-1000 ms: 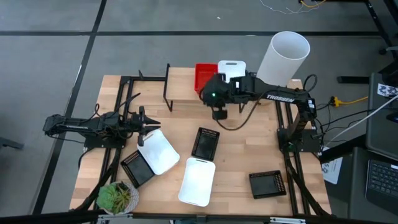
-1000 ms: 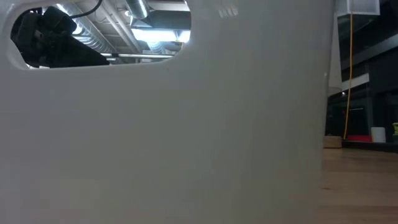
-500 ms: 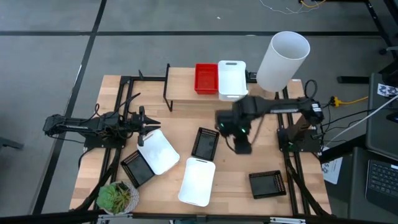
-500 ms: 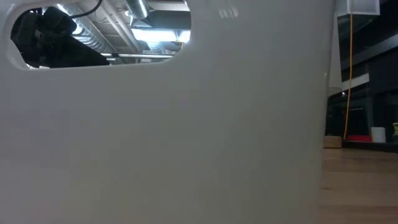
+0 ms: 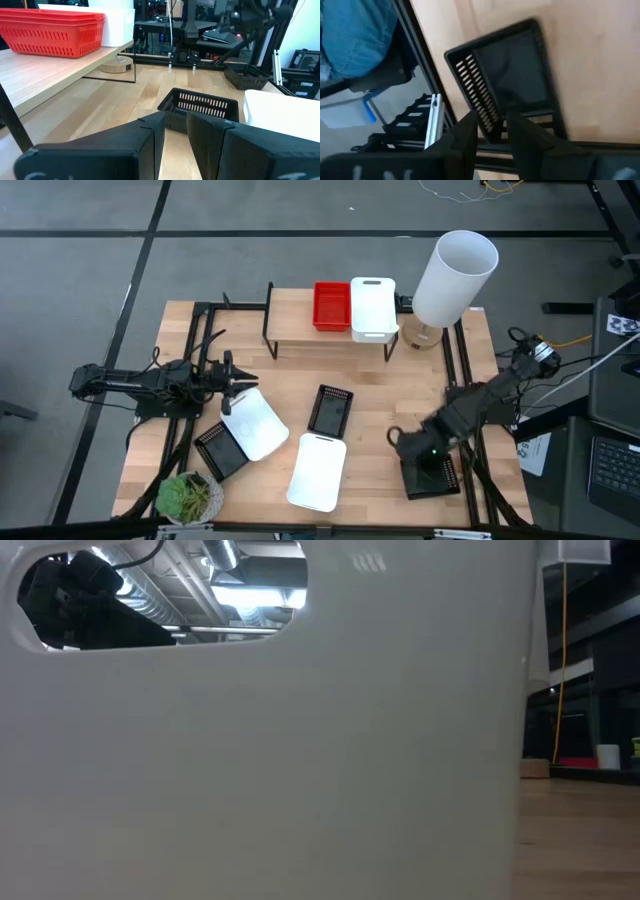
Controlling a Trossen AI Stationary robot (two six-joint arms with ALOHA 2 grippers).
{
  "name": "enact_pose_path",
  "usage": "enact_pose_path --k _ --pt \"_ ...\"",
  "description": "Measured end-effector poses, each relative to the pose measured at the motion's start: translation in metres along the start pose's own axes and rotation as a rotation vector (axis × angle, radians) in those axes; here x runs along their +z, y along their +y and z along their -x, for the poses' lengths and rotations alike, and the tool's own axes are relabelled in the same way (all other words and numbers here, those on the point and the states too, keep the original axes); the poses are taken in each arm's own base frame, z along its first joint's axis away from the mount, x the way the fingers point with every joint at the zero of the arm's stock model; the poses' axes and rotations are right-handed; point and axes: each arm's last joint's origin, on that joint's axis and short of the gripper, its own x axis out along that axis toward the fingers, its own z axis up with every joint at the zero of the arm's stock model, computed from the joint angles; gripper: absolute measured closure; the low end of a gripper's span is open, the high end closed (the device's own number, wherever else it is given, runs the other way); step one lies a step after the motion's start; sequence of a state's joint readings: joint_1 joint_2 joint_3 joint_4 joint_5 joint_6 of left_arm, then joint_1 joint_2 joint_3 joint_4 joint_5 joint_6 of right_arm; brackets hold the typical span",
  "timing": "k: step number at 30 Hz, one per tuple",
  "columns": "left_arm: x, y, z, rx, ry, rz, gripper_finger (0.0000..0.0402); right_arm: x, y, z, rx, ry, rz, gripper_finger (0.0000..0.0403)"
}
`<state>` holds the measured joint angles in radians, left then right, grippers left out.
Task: Stack baskets on shelf by color
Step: Put the bottom right black bin on the shelf
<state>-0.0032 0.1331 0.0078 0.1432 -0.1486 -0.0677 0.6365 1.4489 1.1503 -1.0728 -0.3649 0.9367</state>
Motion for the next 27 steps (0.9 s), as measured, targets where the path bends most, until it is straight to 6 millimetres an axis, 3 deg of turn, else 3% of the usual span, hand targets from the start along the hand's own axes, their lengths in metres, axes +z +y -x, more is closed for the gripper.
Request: enact_pose_path --k 6,10,19,27 --pt "0.0 0.0 0.0 0.0 0.0 0.0 0.0327 -0.013 -0.005 -0.041 -0.009 0.022 -0.069 0.0299" --pt "0.0 0.0 0.0 0.0 0.0 0.0 0.0327 -0.018 -0.017 -0.055 -0.06 0.048 -0.169 0.0299" --pt "0.0 0.0 0.0 0.0 0.0 0.0 0.0327 -0.014 -0.033 -0.076 -0.03 0.023 -0.191 0.0299" --pt "0.0 0.0 0.0 0.0 0.0 0.0 0.0328 0.006 -0.053 -0.08 -0.136 -0.227 -0.098 0.0299"
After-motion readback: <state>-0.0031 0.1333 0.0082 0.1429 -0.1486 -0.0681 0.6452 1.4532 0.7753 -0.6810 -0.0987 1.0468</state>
